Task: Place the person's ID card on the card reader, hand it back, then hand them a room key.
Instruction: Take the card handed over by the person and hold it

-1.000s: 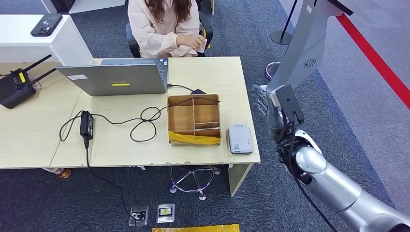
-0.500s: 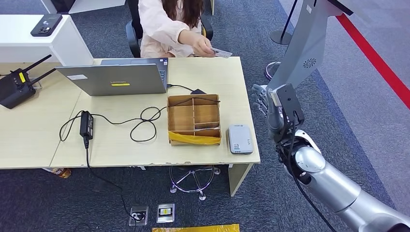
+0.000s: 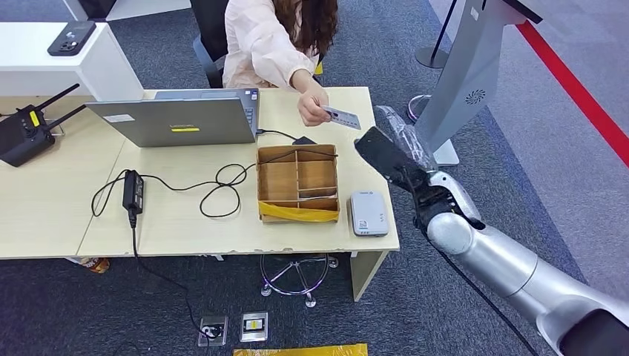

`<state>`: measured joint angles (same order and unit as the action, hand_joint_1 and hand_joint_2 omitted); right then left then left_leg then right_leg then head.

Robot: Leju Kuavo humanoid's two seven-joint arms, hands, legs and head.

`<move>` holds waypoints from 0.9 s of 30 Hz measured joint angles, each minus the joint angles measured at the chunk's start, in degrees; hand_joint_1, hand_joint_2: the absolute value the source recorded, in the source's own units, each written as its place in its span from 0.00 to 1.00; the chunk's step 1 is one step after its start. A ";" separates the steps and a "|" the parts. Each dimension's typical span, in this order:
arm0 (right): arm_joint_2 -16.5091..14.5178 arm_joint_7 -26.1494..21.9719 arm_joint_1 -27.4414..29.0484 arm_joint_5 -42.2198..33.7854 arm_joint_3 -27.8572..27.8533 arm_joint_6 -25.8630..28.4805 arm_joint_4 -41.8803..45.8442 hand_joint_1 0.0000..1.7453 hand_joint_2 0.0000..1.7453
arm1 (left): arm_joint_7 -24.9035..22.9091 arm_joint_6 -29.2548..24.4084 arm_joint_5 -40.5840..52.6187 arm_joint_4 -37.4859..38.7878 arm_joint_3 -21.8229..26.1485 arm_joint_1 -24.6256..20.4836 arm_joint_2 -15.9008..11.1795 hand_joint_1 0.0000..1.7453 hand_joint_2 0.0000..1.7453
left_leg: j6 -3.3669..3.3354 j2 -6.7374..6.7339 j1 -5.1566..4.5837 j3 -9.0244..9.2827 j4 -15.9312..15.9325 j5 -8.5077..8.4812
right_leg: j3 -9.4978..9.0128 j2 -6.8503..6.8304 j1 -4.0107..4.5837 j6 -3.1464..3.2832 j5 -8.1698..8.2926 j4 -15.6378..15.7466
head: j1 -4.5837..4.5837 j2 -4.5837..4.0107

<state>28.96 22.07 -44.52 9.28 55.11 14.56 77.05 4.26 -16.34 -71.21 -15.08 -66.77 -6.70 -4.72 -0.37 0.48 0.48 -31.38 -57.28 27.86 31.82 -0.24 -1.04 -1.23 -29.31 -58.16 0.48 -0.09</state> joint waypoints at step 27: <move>-3.84 5.48 -3.76 21.11 4.67 -8.31 -8.53 0.00 1.00 | -2.16 1.45 2.73 0.95 -0.99 -1.56 -0.09 0.00 0.00 | 0.00 0.05 0.01 -0.02 0.00 -0.02 | 0.00 -0.05 0.01 0.00 0.00 -0.01 | 0.02 0.00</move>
<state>25.12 27.55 -48.28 30.40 59.78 6.25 68.52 2.10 -14.89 -68.48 -14.13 -67.76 -8.26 -4.81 -0.38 0.53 0.49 -31.40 -57.28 27.84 31.82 -0.29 -1.03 -1.23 -29.32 -58.17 0.49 -0.09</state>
